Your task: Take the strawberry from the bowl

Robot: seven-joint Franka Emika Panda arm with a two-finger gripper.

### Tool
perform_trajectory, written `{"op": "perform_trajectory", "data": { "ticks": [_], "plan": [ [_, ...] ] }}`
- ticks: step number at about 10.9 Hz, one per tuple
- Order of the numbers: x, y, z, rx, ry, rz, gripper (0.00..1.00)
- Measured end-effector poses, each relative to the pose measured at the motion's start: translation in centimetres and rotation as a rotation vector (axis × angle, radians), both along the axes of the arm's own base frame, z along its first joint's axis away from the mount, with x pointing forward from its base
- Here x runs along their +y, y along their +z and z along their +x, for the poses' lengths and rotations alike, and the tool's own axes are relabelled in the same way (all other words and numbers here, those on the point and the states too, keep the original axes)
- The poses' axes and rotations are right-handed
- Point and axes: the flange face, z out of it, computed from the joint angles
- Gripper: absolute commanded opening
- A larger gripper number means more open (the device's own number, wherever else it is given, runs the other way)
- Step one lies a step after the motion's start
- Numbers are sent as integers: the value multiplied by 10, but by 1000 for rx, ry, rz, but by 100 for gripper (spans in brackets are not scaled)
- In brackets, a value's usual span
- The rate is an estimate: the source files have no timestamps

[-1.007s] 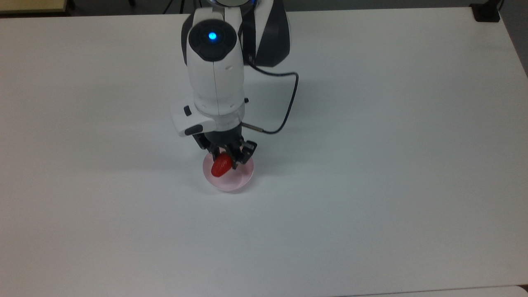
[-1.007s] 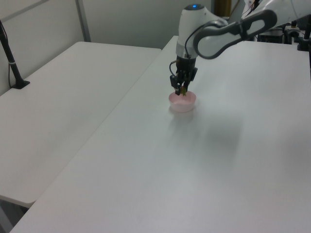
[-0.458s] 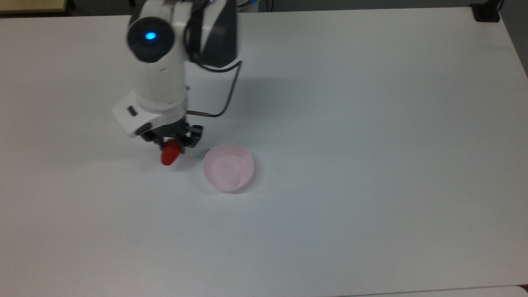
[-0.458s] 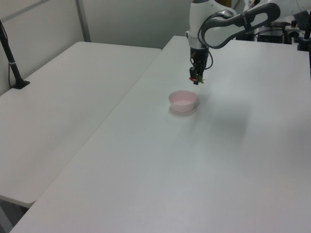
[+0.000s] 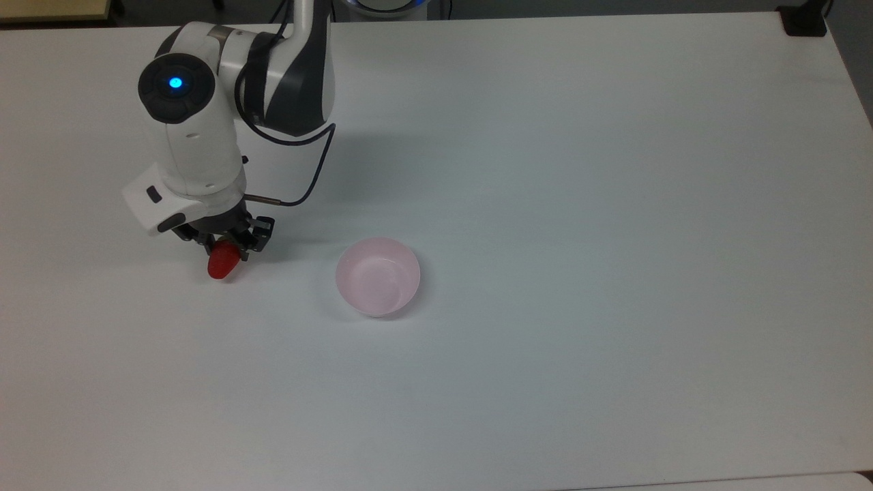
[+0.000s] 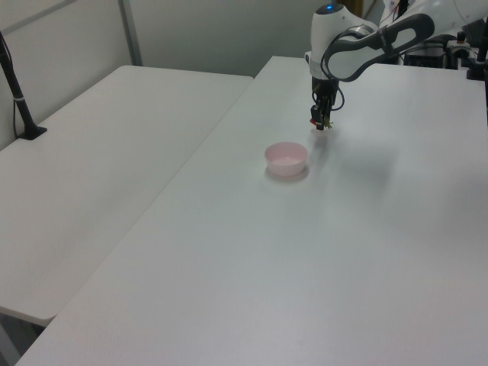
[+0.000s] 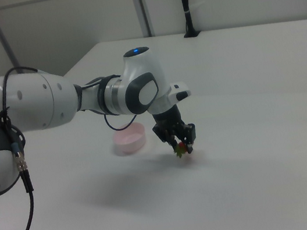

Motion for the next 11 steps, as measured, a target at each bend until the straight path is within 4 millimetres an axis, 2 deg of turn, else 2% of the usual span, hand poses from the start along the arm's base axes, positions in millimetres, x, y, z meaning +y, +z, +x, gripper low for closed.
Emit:
{"op": "perform_trajectory", "data": {
  "ticks": [1, 3, 4, 6, 7, 8, 9, 11],
  "plan": [
    [-1, 0, 0, 1, 0, -2, 100],
    [0, 2, 0, -3, 2, -3, 100],
    [0, 11, 1, -16, 3, -6, 100],
    [8, 46, -2, -30, 8, -10, 100],
    [20, 72, -7, -15, 14, -8, 100],
    [41, 103, -15, 1, 7, -5, 100],
    [71, 136, -25, 10, -22, -3, 100],
    [142, 197, -54, 20, -84, -3, 100]
  ]
}}
